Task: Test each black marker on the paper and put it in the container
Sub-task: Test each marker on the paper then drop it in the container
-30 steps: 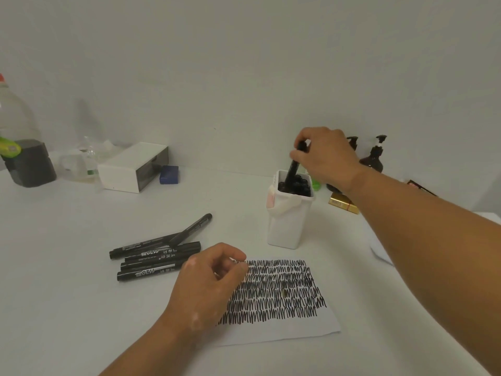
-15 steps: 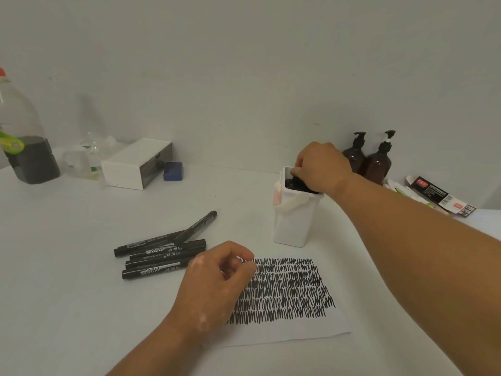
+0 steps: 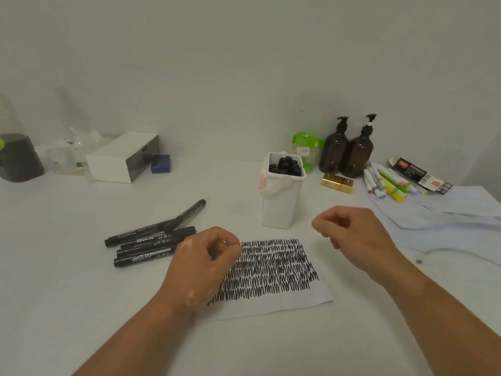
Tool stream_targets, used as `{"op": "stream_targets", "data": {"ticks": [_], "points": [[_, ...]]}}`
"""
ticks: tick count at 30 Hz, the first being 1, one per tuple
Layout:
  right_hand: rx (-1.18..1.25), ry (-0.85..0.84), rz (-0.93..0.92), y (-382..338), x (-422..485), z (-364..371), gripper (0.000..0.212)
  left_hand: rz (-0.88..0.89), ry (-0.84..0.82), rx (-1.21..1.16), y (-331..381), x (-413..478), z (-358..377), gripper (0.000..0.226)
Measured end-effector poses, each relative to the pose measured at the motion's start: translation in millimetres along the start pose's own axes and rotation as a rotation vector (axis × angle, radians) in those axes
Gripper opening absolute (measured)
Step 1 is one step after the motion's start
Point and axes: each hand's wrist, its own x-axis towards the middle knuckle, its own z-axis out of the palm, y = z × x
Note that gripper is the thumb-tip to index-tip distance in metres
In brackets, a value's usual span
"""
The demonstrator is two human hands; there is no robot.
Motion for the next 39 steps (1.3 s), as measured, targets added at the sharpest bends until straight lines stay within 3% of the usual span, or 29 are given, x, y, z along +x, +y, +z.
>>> {"op": "stream_targets", "data": {"ticks": [11,16,21,30,32,35,39], "points": [[-0.004,-0.047,-0.104,32.0,-37.4,24.1,0.014,0.061,0.050,0.238,-3.9,-1.9,-9.2,0.010],[0.018,-0.088,-0.114,36.0,-35.8,24.6,0.014,0.046,0.222,0.605,-22.0,1.7,-46.7,0.013],[0.077,-0.077,-0.128,34.7,-33.8,22.7,0.010,0.001,0.119,0.876,-33.6,-3.4,-68.0,0.020],[0.112,-0.122,-0.127,33.0,-37.9,22.6,0.011,-0.015,-0.009,0.959,-31.3,-9.8,-63.3,0.014],[0.098,-0.129,-0.118,32.7,-38.2,21.9,0.011,-0.009,-0.026,0.897,-24.8,-6.7,-65.1,0.009],[0.104,-0.142,-0.114,30.8,-38.9,20.8,0.012,-0.080,0.034,0.624,-5.9,2.6,-66.0,0.005],[0.103,-0.154,-0.140,26.2,-42.8,19.8,0.009,-0.264,-0.084,-0.121,26.0,13.3,-42.5,0.019]]}}
